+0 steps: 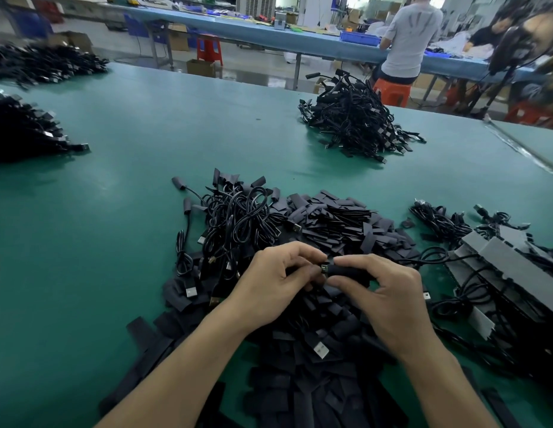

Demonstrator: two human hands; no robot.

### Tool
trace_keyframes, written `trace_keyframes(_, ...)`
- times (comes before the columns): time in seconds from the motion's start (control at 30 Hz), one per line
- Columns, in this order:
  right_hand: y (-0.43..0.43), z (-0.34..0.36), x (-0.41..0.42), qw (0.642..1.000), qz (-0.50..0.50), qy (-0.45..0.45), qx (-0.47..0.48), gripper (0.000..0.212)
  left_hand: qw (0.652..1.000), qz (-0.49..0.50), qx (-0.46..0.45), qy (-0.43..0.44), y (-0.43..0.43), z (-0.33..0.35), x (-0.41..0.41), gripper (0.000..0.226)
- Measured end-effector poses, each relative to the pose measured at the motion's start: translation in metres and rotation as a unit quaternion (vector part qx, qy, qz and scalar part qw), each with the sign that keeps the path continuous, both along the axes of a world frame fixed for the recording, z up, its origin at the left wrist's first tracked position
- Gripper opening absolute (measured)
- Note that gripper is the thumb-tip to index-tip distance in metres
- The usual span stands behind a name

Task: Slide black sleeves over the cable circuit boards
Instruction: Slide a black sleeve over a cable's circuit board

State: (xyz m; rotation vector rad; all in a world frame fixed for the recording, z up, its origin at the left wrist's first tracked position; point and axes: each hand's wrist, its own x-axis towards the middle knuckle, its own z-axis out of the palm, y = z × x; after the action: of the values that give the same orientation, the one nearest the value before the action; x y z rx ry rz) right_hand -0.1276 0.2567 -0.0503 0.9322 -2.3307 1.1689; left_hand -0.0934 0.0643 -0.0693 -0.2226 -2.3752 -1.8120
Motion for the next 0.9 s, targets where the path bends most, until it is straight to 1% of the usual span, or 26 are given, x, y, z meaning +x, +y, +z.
trace_keyframes(0.1,0.001,-0.001,-0.001,1.0,-0.007,-0.001,0.003,0.023,1.0,0.003,-0.008,0.004,-0.001,0.001,0.001,0.021)
trace_keyframes(0.23,0.0,0.0,0.001,1.0,-0.016,0.0,0.002,0.025,1.0,0.005,-0.011,0.01,-0.001,0.003,0.002,0.023)
trace_keyframes(0.5,-0.003,-0.001,-0.001,1.0,0.011,-0.014,0.025,0.023,1.0,-0.015,-0.013,0.001,-0.001,-0.001,0.001,0.024)
trace_keyframes(0.63,-0.006,0.001,0.002,1.0,0.006,-0.02,0.015,0.026,1.0,-0.017,-0.003,0.001,-0.001,0.0,0.001,0.024)
trace_keyframes(0.7,-0.009,0.0,0.005,0.999,-0.033,-0.04,-0.017,0.034,1.0,-0.008,0.002,0.004,-0.002,0.0,0.001,0.023)
trace_keyframes(0.77,-0.01,-0.001,0.007,0.99,-0.092,-0.071,-0.077,0.04,1.0,0.002,0.011,0.006,-0.001,0.0,0.001,0.022)
trace_keyframes(0.83,-0.01,-0.004,0.007,0.981,-0.127,-0.085,-0.122,0.031,1.0,0.01,0.013,0.005,-0.001,0.001,0.001,0.024)
trace_keyframes(0.9,-0.012,-0.004,0.008,0.975,-0.126,-0.107,-0.146,0.024,1.0,0.017,0.014,0.0,0.0,0.001,0.001,0.025)
